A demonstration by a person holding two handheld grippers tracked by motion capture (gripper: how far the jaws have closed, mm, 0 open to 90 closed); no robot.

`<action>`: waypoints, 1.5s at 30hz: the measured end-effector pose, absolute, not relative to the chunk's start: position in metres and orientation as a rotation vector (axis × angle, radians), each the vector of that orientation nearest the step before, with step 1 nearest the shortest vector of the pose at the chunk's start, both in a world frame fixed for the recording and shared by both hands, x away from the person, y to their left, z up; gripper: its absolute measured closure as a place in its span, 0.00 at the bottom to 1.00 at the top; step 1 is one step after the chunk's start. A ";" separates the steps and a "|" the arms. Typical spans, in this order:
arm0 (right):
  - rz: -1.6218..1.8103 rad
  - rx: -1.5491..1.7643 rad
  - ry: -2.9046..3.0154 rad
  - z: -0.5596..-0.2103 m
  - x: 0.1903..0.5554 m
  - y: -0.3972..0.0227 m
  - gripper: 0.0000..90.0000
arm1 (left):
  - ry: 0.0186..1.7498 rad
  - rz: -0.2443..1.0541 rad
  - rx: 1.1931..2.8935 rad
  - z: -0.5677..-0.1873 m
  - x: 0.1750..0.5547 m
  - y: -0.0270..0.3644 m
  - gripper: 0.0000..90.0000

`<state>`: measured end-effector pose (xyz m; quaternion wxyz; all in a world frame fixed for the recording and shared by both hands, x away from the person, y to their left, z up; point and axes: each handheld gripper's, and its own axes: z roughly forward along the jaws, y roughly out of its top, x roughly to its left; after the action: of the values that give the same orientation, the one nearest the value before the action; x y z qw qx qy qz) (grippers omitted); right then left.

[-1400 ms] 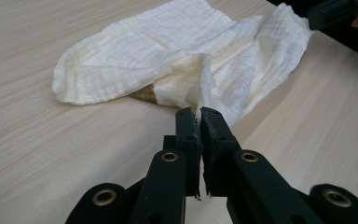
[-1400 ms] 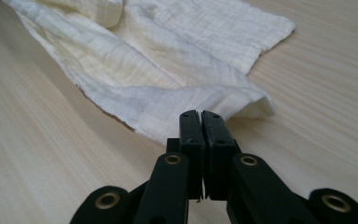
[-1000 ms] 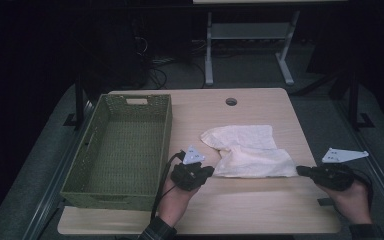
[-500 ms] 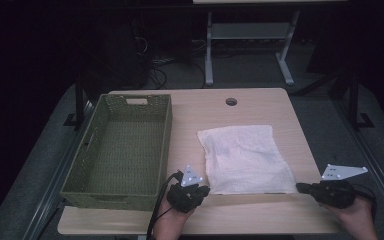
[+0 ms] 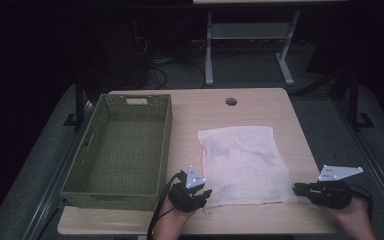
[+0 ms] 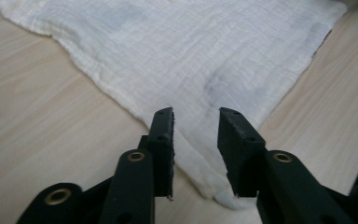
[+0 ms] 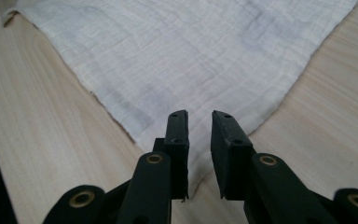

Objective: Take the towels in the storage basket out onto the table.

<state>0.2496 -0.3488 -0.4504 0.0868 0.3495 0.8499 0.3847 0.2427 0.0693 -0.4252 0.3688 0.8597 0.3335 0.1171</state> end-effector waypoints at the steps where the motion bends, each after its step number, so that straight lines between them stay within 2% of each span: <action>1: 1.135 1.043 2.531 -0.450 0.252 -0.348 0.85 | 0.853 0.297 2.214 -0.426 0.246 0.068 0.69; 10: 1.124 1.036 2.517 -0.448 0.274 -0.340 0.82 | 0.845 0.288 2.243 -0.427 0.280 0.057 0.61; 35: 1.219 1.003 2.453 -0.428 0.355 -0.319 0.78 | 0.918 0.338 2.200 -0.424 0.349 0.046 0.56; 45: 1.195 1.047 2.437 -0.434 0.388 -0.325 0.78 | 0.983 0.404 2.168 -0.420 0.372 0.051 0.56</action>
<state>0.3875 -0.3250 -0.4345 0.1161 0.3575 0.8321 0.4079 0.3725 0.0515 -0.4205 0.3555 0.8393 0.3805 0.1563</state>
